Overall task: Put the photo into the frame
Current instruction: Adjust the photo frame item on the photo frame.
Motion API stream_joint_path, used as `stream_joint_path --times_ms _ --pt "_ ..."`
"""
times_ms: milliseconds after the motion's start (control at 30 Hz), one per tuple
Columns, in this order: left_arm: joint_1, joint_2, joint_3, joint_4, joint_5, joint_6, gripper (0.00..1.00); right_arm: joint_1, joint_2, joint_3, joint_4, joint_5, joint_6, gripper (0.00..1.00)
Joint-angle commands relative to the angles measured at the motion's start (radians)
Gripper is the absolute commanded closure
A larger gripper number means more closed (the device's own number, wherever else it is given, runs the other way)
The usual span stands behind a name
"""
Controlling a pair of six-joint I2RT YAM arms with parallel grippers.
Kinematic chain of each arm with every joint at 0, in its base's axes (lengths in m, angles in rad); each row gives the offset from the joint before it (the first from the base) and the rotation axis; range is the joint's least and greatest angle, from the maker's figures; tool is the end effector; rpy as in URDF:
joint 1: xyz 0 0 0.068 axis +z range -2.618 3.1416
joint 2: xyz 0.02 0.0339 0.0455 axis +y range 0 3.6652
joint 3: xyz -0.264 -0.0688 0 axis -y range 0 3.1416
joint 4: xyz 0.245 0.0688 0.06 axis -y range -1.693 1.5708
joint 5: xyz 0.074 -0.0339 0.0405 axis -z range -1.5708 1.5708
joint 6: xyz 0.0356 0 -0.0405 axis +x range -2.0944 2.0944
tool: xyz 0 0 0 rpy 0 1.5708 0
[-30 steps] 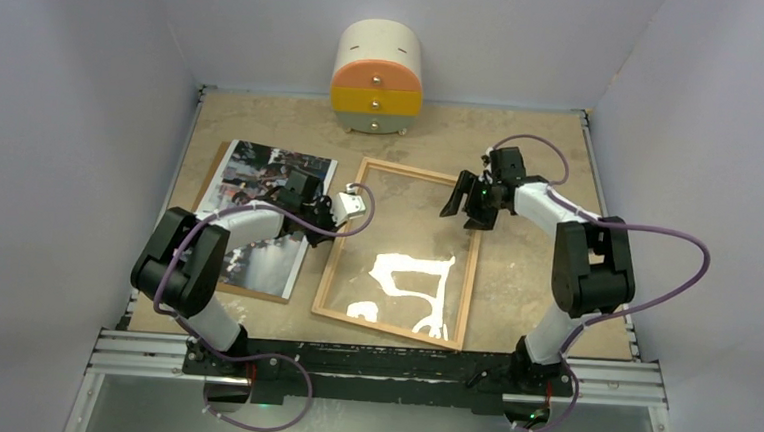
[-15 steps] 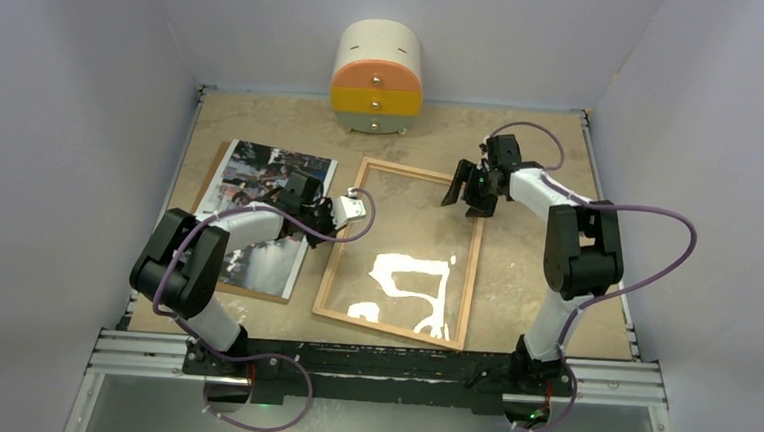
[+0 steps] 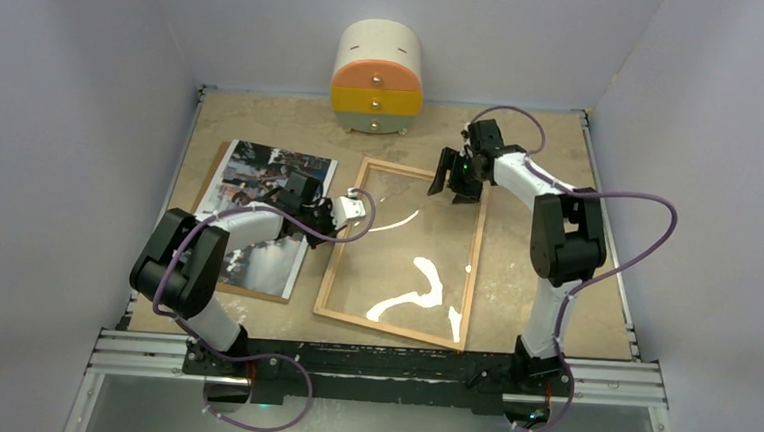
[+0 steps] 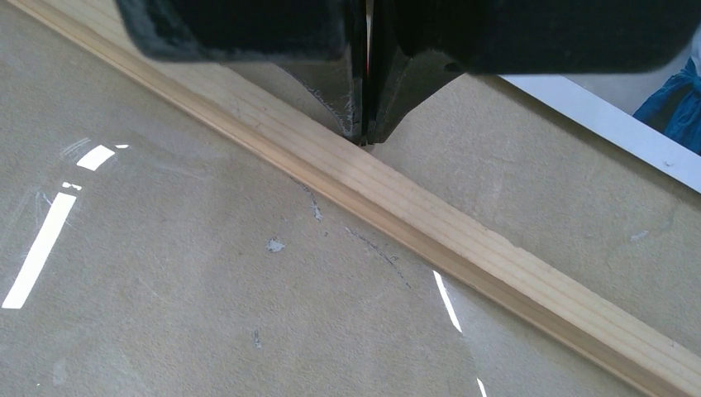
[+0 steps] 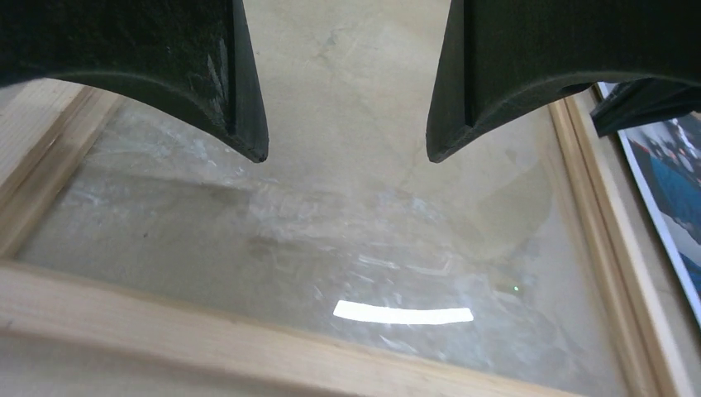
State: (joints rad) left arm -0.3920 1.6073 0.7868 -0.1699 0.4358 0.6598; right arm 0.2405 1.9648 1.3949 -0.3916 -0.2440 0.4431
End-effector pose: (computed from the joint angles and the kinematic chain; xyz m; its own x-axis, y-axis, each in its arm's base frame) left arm 0.2704 -0.1281 0.1502 -0.2672 0.7117 -0.6496 0.9164 0.3962 0.0572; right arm 0.4079 0.1089 0.1866 -0.8762 0.2135 -0.4321 0.0113 0.9054 0.4243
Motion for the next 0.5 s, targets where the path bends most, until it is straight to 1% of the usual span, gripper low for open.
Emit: stream_joint_path --times_ms 0,100,300,400,467 --pt "0.011 0.026 -0.04 -0.138 0.012 0.009 1.0 0.017 -0.015 0.119 -0.084 0.049 -0.032 0.28" --pt "0.022 0.02 -0.04 -0.144 0.013 0.014 1.0 0.019 -0.044 0.134 -0.112 0.092 -0.04 0.28" --pt "0.06 0.026 -0.025 -0.159 0.041 0.017 1.0 0.06 -0.113 0.102 -0.139 0.181 -0.055 0.27" --pt "0.059 0.035 -0.012 -0.162 0.051 0.009 1.0 0.06 -0.126 0.065 -0.118 0.193 -0.049 0.27" --pt "0.059 0.034 -0.011 -0.155 0.053 0.003 1.0 0.069 -0.11 0.068 -0.073 0.2 -0.047 0.27"
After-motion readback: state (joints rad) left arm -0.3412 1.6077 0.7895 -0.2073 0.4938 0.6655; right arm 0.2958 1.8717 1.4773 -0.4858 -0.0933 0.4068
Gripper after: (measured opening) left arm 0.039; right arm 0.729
